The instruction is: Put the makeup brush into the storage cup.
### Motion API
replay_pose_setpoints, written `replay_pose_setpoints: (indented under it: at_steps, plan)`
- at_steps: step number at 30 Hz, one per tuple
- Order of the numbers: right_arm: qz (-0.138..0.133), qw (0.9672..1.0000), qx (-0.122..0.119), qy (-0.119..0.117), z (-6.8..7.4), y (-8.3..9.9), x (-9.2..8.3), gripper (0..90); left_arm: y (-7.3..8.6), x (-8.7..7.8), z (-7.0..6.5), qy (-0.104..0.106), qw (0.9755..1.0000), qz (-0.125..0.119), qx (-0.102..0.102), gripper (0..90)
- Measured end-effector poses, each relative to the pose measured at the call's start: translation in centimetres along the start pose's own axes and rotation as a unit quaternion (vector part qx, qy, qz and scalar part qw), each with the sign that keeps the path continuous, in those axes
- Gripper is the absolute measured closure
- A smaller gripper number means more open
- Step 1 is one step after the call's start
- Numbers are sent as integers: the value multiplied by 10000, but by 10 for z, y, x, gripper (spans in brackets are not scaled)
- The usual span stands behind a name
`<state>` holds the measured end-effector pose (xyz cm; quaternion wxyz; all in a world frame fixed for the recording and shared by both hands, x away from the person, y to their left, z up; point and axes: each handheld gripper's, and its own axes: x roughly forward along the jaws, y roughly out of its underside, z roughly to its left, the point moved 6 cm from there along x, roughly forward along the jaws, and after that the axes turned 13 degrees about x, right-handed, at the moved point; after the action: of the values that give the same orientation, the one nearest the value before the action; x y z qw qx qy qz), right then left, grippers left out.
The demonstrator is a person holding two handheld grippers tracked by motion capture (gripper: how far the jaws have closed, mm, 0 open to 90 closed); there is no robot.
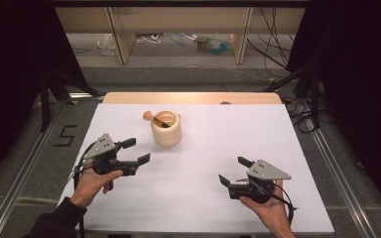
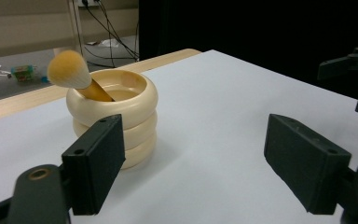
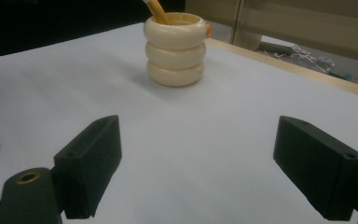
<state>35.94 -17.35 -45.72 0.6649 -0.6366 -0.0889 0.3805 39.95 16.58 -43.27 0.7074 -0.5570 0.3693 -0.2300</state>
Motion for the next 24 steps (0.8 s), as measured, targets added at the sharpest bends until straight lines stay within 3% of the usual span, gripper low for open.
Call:
replay_pose_setpoints:
  at_steps: [4, 6, 7, 12, 16, 17, 24]
  plan:
    - [-31, 9999, 125, -82, 1, 1, 1, 159, 5, -4, -4, 19, 10000, -18, 32, 203]
    - [-110, 9999, 30, -41, 0, -1, 1, 159, 7, -5, -5, -20, 10000, -15, -13, 203]
    - [16, 10000, 9, 31, -1, 0, -1, 159, 8, -5, -5, -11, 10000, 8, 19, 203]
    - [11, 10000, 30, 29, -1, 0, -1, 159, 13, -8, -6, -56, 9998, 45, 203, 203]
    - [21, 9999, 103, -64, 2, 1, -1, 159, 20, -11, -9, -57, 9998, 122, 134, 203]
    - [23, 10000, 25, -4, 0, 1, -1, 159, 21, -11, -10, -65, 9999, 126, 57, 202]
    - [-41, 9999, 53, -80, 2, 0, 0, 158, 24, -13, -17, -26, 9999, 100, 106, 201]
